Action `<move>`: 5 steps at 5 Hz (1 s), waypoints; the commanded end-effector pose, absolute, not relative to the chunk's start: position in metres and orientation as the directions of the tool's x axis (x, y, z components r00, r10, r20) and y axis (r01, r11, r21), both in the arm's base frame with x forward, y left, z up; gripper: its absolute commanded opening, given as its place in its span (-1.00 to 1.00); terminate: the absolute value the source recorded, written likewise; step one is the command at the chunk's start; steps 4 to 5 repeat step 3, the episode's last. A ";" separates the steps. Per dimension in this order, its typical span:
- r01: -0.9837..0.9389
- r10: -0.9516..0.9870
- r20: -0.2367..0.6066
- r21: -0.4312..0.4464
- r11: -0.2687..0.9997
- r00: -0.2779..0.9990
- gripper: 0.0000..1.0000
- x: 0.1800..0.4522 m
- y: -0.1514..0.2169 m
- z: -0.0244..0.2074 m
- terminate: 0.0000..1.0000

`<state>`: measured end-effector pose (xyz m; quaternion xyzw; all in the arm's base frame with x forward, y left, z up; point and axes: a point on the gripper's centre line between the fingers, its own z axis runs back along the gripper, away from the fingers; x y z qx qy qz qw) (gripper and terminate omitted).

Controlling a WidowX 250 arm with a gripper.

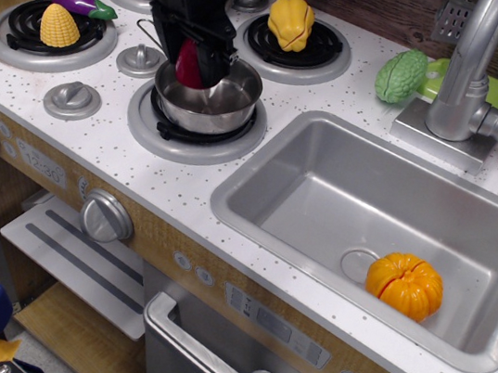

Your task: Put sweet potato in pan which is on stove

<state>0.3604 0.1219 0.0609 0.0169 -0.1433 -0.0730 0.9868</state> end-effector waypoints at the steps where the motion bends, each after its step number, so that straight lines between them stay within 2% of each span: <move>1: 0.124 -0.143 0.324 0.079 0.989 0.935 1.00 0.361 0.125 0.075 -1.00; 2: 0.124 -0.143 0.324 0.079 0.989 0.935 1.00 0.361 0.125 0.075 -1.00; 3: 0.124 -0.143 0.324 0.079 0.989 0.935 1.00 0.361 0.125 0.075 1.00; 5: 0.124 -0.143 0.324 0.079 0.989 0.935 1.00 0.361 0.125 0.075 1.00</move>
